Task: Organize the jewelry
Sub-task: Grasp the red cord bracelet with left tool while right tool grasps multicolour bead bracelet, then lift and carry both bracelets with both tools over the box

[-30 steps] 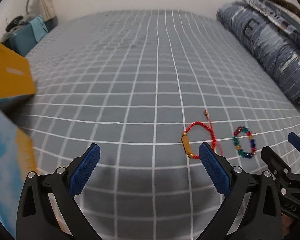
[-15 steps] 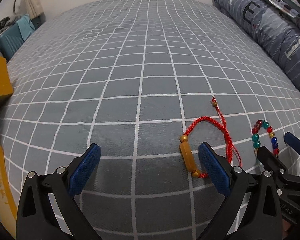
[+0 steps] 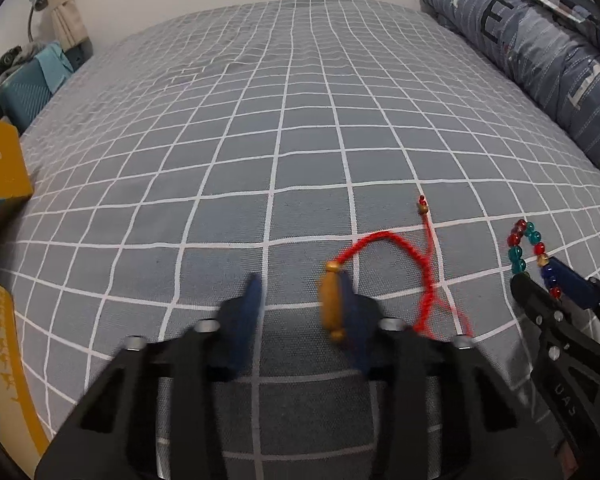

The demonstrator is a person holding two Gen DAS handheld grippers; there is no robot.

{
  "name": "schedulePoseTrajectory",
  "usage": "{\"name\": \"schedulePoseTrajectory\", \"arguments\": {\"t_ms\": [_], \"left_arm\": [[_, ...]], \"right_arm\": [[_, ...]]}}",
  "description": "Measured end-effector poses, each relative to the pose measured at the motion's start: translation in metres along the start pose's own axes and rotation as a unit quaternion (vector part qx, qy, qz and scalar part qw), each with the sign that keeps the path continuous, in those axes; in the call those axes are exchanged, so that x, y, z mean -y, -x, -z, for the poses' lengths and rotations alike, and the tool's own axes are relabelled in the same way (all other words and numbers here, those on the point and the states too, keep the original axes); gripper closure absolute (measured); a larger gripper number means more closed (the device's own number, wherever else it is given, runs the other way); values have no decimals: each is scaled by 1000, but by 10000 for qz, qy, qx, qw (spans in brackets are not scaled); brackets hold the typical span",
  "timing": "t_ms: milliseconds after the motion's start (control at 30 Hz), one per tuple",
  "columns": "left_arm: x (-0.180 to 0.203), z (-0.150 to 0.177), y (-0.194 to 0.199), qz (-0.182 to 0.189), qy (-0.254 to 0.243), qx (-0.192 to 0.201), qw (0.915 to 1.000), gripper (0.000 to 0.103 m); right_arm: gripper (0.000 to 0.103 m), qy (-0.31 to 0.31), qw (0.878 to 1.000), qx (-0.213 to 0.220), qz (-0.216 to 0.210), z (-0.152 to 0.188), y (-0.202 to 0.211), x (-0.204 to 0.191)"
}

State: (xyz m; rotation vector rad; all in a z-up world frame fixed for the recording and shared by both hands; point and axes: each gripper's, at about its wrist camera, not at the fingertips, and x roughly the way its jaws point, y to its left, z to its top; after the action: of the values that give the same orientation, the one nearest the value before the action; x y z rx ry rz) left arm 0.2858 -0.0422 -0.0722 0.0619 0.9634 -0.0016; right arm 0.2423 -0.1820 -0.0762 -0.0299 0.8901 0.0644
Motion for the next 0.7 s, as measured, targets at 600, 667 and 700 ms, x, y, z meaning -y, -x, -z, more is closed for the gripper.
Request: {"name": "schedulePoseTrajectory", "arguments": {"t_ms": [600, 667, 700], "left_arm": [[-18, -3, 25, 102, 237, 107, 9996, 95], [-20, -5, 33, 92, 251, 151, 9995, 95], [-21, -5, 37, 82, 262, 175, 9995, 95]], "right_arm": [[86, -143, 9999, 35, 34, -4, 12, 4], [86, -160, 9998, 63, 43, -5, 18, 3], [86, -161, 9998, 91, 44, -6, 22, 2]]}}
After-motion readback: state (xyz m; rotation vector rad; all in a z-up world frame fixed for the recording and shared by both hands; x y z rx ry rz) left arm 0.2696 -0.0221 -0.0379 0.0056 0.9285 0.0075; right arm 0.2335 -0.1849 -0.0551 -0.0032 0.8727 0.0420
